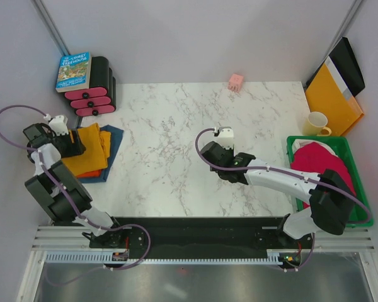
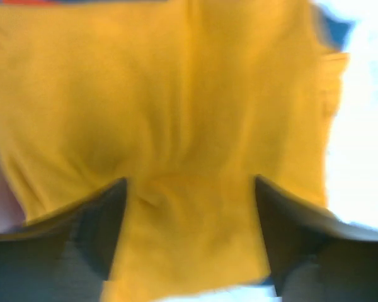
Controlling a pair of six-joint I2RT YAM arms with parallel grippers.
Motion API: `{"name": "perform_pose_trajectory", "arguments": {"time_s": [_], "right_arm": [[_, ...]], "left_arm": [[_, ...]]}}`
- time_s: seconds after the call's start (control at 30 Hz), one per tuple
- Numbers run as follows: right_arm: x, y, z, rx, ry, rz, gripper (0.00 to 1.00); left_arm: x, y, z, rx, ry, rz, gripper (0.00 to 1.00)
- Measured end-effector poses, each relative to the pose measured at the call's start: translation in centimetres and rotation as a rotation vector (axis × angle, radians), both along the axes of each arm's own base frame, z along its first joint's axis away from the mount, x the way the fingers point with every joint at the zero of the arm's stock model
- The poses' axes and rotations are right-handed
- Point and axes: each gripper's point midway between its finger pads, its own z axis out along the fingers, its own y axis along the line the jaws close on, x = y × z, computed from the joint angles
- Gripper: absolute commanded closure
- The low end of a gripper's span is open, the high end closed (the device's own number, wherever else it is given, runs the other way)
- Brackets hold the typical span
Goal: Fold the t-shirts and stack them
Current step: Put the neatly folded tshirt into the corner of the board with the left arm
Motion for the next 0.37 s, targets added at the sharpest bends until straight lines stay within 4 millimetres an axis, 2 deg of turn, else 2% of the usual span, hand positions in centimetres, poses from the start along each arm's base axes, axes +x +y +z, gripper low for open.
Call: {"name": "perform_pose_trajectory", "arguments": {"time_s": [0.07,0.13,0.2,0.23,0.27,0.3,0.37], "right_arm": [[0.1,-0.1,0.5,0.01,-0.014,-0.005,0.51],[0.2,-0.2,0.9,0.011,-0.026,-0.012,0.51],[0.3,-0.4,1.0,0.004,-0.033,-0.016,0.51],[0.3,-0.4,1.0,-0.001,-0.035,-0.016,0.51],[0.4,-0.4,1.1,-0.005,-0.037,-0.016,0.51],[0.6,-0.3,1.2,-0.009,-0.041,-0.017,0.51],[1.0,0.1,1.5,-0.007,-0.048,-0.016,0.51]], "left_arm": [[-0.4,-1.2,3.2,0.015,-0.075,-0.017,0.0],[-0.5,-2.8,7.7,0.053,-0.182,-0.055,0.0],[-0.6,-5.3,12.2,0.104,-0.287,-0.113,0.0],[-0.4,-7.7,14.3,0.13,-0.339,-0.171,0.0],[-0.3,-9.2,15.3,0.134,-0.365,-0.21,0.0],[-0.3,-12.4,16.6,0.134,-0.396,-0.29,0.0],[-0.4,-17.4,17.5,0.096,-0.414,-0.417,0.0]]}}
